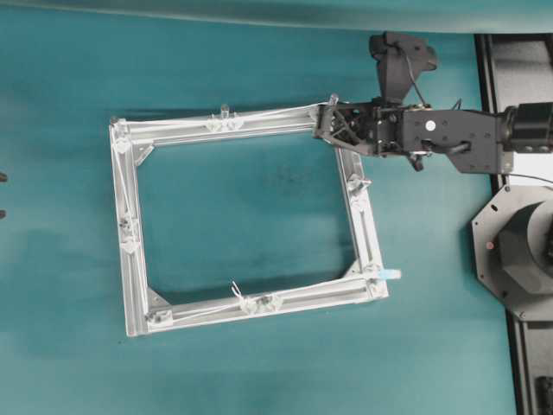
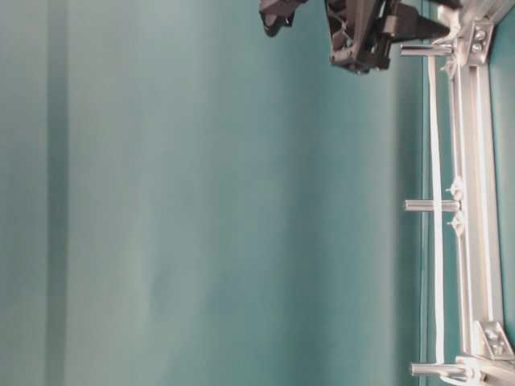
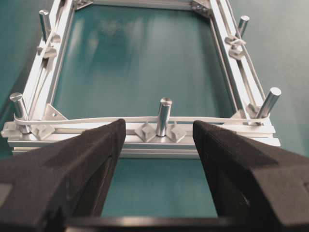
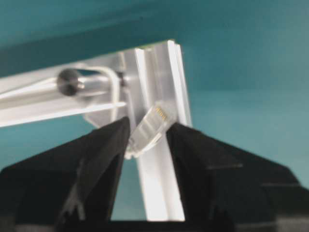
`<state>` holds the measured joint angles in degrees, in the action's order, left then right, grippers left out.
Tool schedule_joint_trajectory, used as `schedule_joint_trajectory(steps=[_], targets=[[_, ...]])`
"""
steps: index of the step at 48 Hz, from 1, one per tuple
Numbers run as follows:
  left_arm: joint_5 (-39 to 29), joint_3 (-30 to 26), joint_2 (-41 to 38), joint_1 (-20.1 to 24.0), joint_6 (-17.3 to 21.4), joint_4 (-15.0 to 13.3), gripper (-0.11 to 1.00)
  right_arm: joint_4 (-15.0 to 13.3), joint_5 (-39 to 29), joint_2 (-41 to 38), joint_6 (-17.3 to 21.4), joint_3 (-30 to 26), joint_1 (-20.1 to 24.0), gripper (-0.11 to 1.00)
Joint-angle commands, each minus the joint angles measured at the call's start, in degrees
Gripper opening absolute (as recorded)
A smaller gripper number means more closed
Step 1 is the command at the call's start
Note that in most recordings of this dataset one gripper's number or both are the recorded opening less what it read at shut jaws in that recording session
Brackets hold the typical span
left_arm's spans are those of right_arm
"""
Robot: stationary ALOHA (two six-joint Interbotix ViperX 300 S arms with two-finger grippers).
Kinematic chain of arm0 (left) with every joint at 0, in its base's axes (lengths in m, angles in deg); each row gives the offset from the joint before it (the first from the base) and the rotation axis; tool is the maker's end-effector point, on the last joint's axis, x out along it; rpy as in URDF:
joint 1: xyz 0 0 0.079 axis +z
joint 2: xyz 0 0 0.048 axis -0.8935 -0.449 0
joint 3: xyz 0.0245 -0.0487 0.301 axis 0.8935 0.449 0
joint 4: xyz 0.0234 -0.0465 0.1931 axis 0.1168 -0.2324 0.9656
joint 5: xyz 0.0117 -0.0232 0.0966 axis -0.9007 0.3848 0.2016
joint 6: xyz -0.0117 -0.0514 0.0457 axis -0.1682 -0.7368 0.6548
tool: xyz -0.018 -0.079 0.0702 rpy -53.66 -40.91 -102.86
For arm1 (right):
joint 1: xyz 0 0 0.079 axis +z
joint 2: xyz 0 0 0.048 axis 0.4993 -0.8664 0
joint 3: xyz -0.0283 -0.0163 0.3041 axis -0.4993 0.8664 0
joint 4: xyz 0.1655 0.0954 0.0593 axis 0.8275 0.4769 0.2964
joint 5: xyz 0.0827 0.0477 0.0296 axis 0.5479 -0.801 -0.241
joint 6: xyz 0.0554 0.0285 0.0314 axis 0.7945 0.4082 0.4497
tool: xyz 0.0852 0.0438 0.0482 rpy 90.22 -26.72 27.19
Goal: Move the cable alternately left and right between 8 pins so it hooks onto each one.
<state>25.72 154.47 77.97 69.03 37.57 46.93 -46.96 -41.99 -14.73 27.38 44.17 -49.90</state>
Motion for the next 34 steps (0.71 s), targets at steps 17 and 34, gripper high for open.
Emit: schedule_joint_trajectory(steps=[17,34], targets=[[0.3,-0.6,-0.4,-0.2,-0.1,0.2,0.7,3.2,-5.4,7.4,-0.4,0.1,2.3,0.54],[0.3,-0.6,-0.4,-0.2,-0.1,0.2,0.7,2.3,-8.7,15.2,-3.0,1.8,2.3,0.54]])
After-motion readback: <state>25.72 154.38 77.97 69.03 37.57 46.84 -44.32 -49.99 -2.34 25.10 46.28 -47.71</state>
